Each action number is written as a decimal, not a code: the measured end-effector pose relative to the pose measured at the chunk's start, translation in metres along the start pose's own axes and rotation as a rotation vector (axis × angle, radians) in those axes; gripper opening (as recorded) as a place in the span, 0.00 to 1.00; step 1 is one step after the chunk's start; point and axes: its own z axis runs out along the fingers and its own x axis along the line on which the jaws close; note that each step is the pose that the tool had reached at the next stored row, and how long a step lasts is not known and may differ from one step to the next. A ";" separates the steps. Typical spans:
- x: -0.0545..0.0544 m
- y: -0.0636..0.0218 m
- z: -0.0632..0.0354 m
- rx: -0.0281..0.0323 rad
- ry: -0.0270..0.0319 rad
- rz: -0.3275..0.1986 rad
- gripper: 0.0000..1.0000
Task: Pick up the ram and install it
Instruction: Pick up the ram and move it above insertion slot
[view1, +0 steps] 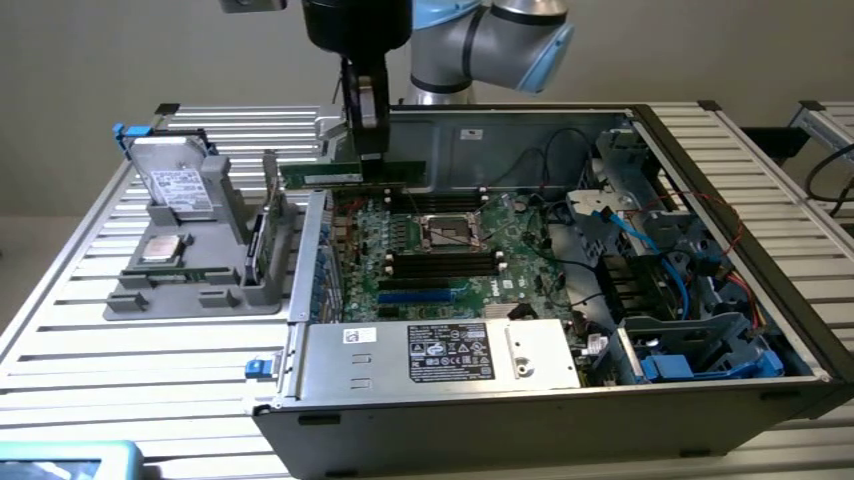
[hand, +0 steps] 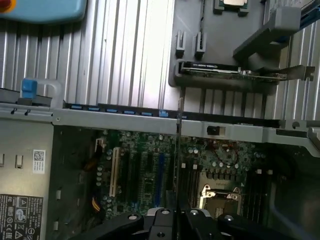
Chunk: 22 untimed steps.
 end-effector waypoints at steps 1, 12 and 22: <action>0.000 -0.0045 0.0002 0.0000 0.0005 0.000 0.14; 0.001 -0.0358 0.0008 -0.0003 0.0006 0.000 0.14; -0.015 -0.0545 0.0039 0.0083 0.0163 0.000 0.14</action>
